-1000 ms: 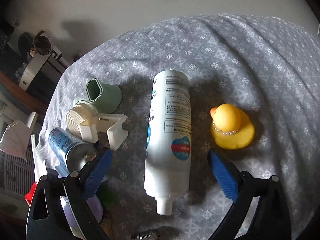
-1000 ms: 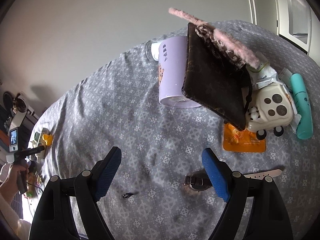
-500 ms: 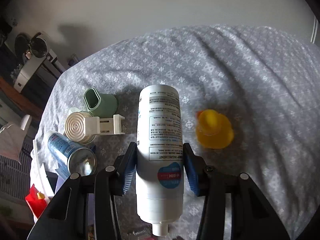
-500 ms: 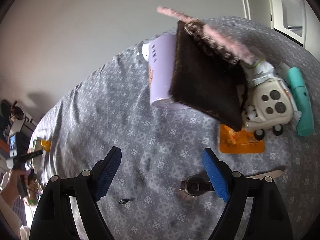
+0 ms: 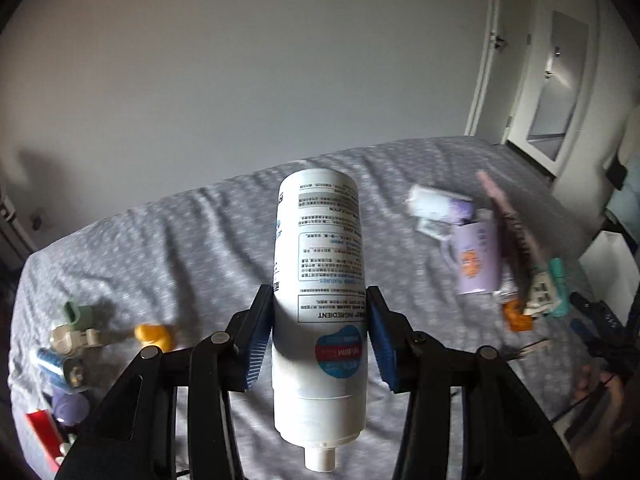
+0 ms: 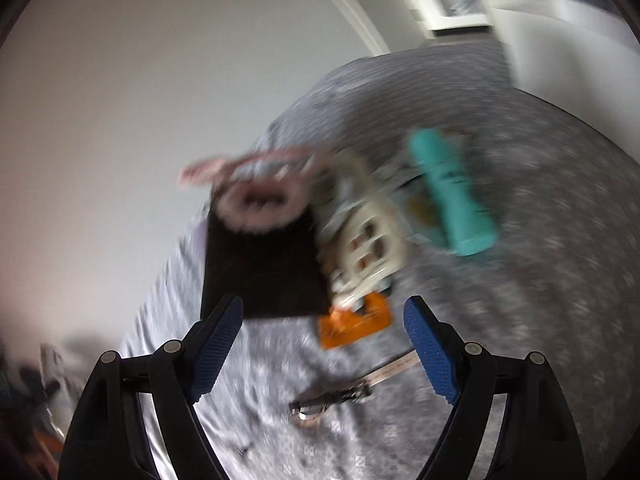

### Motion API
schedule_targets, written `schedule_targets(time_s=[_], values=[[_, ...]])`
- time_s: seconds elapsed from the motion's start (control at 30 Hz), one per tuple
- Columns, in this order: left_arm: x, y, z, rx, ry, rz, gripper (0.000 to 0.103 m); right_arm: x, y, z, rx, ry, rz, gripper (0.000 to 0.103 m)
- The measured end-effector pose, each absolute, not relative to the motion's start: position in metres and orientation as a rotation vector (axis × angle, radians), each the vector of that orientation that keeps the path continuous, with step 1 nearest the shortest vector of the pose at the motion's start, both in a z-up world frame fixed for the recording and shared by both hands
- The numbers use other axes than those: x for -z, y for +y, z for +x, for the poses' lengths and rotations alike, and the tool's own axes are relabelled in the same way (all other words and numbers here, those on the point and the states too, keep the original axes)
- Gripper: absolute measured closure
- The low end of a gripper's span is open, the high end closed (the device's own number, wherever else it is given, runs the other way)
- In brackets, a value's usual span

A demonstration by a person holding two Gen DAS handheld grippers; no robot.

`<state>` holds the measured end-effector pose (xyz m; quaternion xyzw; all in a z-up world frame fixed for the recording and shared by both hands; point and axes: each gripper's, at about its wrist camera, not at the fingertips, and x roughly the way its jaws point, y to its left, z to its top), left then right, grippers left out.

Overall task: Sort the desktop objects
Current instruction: 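Carry the white spray bottle with the left tool and release it by the bag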

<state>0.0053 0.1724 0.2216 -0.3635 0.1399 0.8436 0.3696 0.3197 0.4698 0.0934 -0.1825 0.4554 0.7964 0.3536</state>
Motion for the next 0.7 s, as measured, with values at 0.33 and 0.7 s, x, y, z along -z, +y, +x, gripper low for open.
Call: schedule_targets(time_s=[0.33, 0.7], values=[[-0.184, 0.38, 0.124, -1.751, 0.351, -0.957, 0.059, -0.094, 0.501, 0.375, -1.893, 1.327, -0.169, 0.0], [-0.126, 0.487, 0.145, -1.716, 0.423, -1.053, 0.034, -0.062, 0.523, 0.386, -1.752, 1.499, -0.133, 0.0]])
